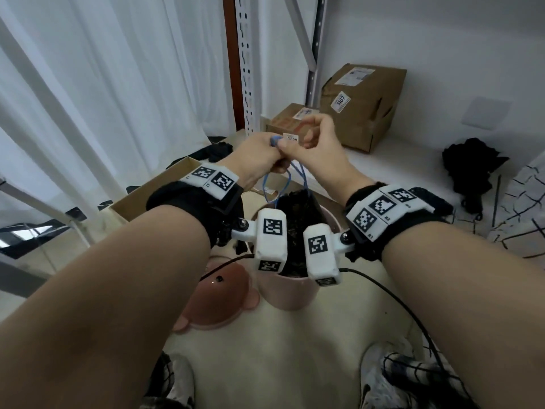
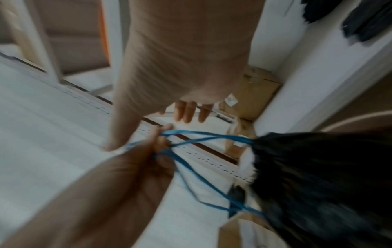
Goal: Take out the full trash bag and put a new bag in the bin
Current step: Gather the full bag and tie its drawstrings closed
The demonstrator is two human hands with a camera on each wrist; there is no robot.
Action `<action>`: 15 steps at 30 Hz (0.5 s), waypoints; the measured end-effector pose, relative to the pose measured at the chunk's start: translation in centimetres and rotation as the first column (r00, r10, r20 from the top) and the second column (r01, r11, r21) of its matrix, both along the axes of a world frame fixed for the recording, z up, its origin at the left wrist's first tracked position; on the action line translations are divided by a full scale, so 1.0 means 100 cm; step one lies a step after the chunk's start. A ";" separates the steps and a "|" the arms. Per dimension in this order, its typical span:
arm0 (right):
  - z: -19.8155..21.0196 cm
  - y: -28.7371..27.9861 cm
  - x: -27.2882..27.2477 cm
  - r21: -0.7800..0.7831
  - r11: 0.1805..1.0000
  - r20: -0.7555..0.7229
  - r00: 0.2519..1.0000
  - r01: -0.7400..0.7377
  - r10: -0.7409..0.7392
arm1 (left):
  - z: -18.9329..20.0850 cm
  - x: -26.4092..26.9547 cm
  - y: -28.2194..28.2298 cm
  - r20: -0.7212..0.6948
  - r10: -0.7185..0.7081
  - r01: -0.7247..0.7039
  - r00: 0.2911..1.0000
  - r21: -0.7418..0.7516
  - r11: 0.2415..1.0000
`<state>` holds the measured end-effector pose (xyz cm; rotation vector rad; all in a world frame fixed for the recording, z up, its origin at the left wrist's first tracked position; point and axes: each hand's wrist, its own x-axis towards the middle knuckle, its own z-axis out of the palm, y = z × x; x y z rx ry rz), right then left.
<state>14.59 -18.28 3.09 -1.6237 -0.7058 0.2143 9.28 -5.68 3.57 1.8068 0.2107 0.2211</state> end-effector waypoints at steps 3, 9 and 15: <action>-0.030 0.010 0.001 -0.249 0.943 -0.071 0.975 -0.222 0.210 | -0.005 0.003 0.014 0.032 0.178 -0.168 0.983 -0.207 0.964; -0.079 0.037 0.009 -0.596 0.803 0.171 0.978 0.003 0.123 | -0.028 -0.003 0.036 -0.089 0.456 -0.397 0.885 -0.655 0.642; -0.103 0.017 0.022 -0.781 0.624 0.103 0.976 -0.039 0.190 | -0.049 -0.007 0.059 -0.177 0.673 -0.670 0.718 -0.439 0.599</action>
